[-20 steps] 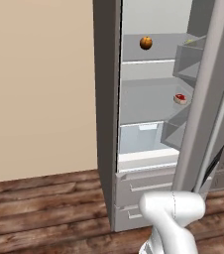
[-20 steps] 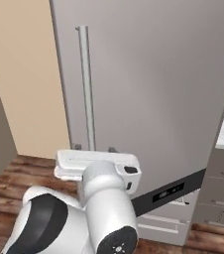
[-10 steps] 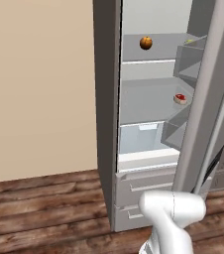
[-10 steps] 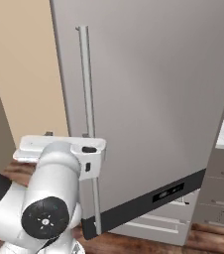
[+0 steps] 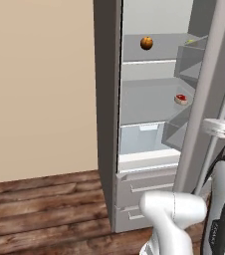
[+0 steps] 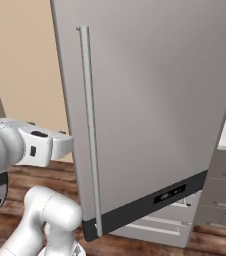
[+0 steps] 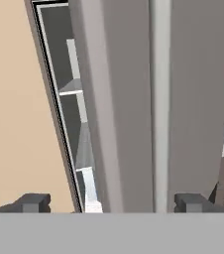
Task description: Open the fridge, remove the orange, lemon, and steak, and place them on any counter.
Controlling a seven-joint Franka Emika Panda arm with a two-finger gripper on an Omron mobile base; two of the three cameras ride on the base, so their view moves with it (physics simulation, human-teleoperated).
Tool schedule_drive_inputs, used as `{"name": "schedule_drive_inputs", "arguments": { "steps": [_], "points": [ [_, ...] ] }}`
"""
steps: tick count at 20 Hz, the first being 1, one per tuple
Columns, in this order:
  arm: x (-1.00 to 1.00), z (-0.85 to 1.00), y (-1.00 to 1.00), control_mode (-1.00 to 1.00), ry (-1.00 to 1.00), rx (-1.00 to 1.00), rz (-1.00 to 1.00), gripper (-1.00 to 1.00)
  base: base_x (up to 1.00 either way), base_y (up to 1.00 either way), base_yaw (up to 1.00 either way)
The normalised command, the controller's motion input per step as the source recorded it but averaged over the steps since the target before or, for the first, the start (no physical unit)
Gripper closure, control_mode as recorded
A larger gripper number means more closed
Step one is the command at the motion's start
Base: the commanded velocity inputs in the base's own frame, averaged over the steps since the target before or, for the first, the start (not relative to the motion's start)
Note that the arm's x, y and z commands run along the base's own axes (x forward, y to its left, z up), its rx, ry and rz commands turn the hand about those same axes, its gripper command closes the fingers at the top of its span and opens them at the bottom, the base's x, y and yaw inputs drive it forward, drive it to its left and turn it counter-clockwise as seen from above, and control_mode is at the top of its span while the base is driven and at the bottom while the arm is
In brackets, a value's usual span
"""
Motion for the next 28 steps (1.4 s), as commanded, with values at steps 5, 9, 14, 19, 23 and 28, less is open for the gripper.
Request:
{"name": "schedule_drive_inputs", "arguments": {
  "steps": [5,9,14,19,23,28],
  "points": [
    [0.23,-0.02,0.45,-1.0,0.18,-0.04,-0.42,-1.0,0.0,0.0,0.0],
    [0.43,-0.1,0.53,-1.0,0.1,-0.1,-0.37,-1.0,0.0,0.0,0.0],
    [0.49,-0.15,0.17,-1.0,0.13,-0.08,-0.06,-1.0,0.0,0.0,0.0],
    [0.7,-0.22,0.0,-1.0,0.08,-0.03,-0.07,-1.0,0.0,0.0,0.0],
    [0.73,-0.32,0.14,-1.0,0.01,-0.05,-0.24,-1.0,0.0,0.0,0.0],
    [0.11,-0.01,0.04,-1.0,0.0,-0.02,-0.44,-1.0,0.0,0.0,0.0]
  ]
}}
